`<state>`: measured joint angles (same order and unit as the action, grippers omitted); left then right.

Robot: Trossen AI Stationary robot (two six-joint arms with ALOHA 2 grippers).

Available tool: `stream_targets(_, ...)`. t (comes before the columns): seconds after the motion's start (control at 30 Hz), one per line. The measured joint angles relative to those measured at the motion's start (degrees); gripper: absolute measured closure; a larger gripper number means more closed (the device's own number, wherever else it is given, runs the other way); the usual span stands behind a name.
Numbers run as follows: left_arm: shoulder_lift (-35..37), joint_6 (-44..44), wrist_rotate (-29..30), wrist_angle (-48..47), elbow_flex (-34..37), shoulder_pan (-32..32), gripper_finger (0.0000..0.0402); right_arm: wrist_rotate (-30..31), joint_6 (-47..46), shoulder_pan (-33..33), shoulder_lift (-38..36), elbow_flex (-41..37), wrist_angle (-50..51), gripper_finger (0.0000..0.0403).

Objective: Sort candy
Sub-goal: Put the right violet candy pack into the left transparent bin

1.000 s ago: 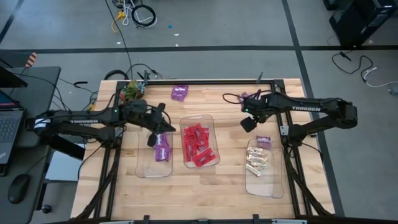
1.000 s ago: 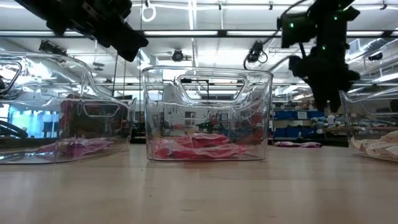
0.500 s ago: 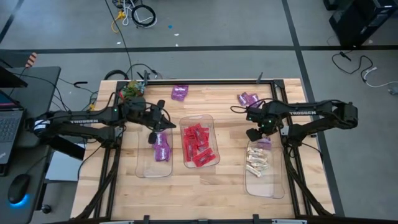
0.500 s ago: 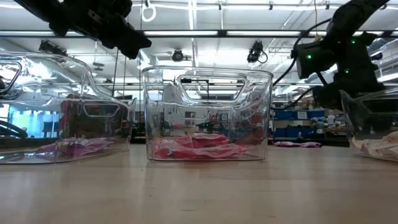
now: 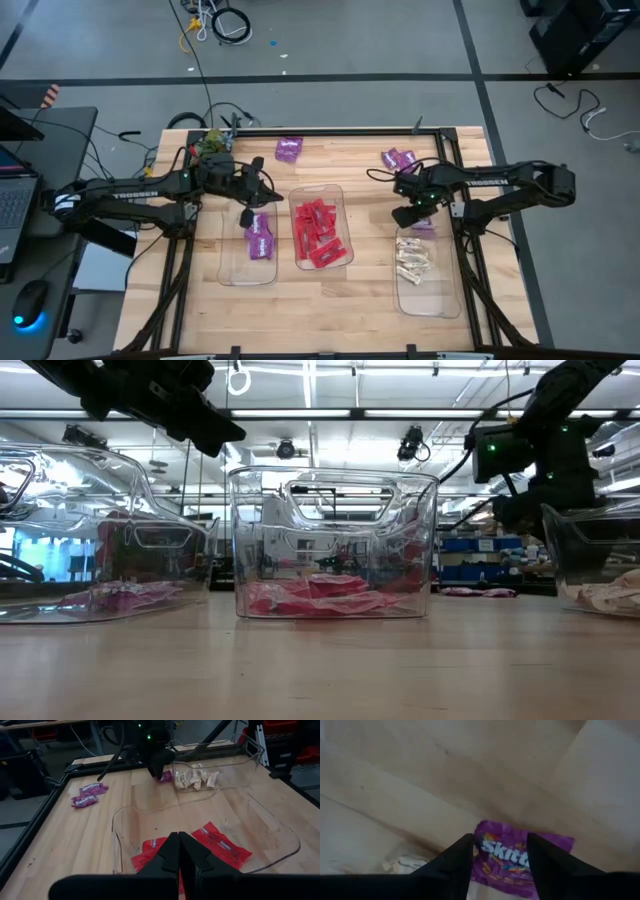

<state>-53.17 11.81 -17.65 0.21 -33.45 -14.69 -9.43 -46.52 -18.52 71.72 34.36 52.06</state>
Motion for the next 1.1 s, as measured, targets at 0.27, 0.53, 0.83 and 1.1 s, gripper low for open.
stream_targets(0.27,0.0,-0.04,0.0,0.13,0.0,0.01,0.0398,2.43,-0.05,-1.41,0.11,5.59,1.05,0.0207)
stream_targets(0.53,0.0,0.04,0.0,-0.17,0.0,0.01,0.0398,2.25,0.05,-5.77,0.45,3.58,4.49,0.0178)
stream_targets(0.83,0.0,2.7,0.02,-1.14,-0.02,0.01,0.0398,-3.51,2.98,-8.33,0.44,-0.74,-0.89,0.019)
stream_targets(1.1,-0.02,2.69,0.28,-1.34,-0.02,0.01,0.0398,-3.58,4.54,-8.41,0.42,-3.08,-4.18,0.0229)
